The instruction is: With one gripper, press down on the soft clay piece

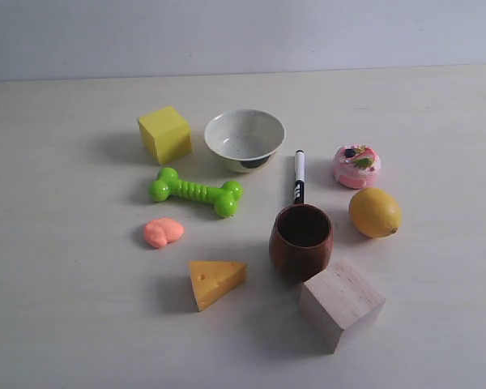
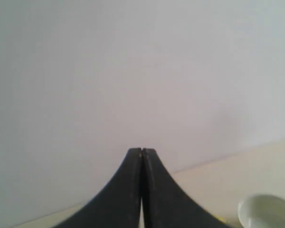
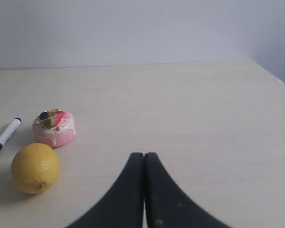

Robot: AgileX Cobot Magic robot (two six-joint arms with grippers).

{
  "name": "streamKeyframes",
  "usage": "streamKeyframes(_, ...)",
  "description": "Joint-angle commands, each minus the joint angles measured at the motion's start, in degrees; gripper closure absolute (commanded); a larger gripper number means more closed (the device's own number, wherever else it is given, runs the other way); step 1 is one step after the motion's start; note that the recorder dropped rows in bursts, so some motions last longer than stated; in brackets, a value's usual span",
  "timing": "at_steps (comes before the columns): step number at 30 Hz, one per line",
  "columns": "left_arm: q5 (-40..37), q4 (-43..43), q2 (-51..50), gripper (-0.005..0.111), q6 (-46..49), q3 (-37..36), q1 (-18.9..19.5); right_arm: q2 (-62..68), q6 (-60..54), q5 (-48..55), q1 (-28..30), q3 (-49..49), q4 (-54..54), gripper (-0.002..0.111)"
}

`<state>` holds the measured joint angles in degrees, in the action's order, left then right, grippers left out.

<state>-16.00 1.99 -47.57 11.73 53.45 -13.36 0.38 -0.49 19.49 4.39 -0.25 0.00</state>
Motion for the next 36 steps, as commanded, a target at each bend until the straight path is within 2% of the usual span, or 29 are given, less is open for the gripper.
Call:
streamKeyframes(1,-9.8,0.2,-9.6,0.107,8.8,6.0,-6.8,-0.4,0.1,-0.3,0.3,0.3,-0.4,0.108)
streamKeyframes(7,-22.0,2.8,-21.9,0.107,16.9,10.0,-8.9,-0.4,0.1,-0.3,0.3,0.3,-0.4,0.108)
streamKeyframes(14,-29.1,18.6,-32.2,0.107,33.2,10.4,-9.6,-0.4,0.1,-0.3,0.3,0.3,-0.4,0.108)
streamKeyframes(21,-39.2,17.0,-36.3,0.107,33.3,10.8,-9.6,-0.4,0.1,-0.3,0.3,0.3,-0.4,0.108)
streamKeyframes(31,-39.7,27.1,-36.1,0.107,33.3,10.8,-9.6,-0.4,0.1,-0.3,0.3,0.3,-0.4,0.108)
streamKeyframes(36,-39.7,29.5,-36.1,0.107,33.2,10.8,-9.6,-0.4,0.1,-0.3,0.3,0.3,-0.4,0.108)
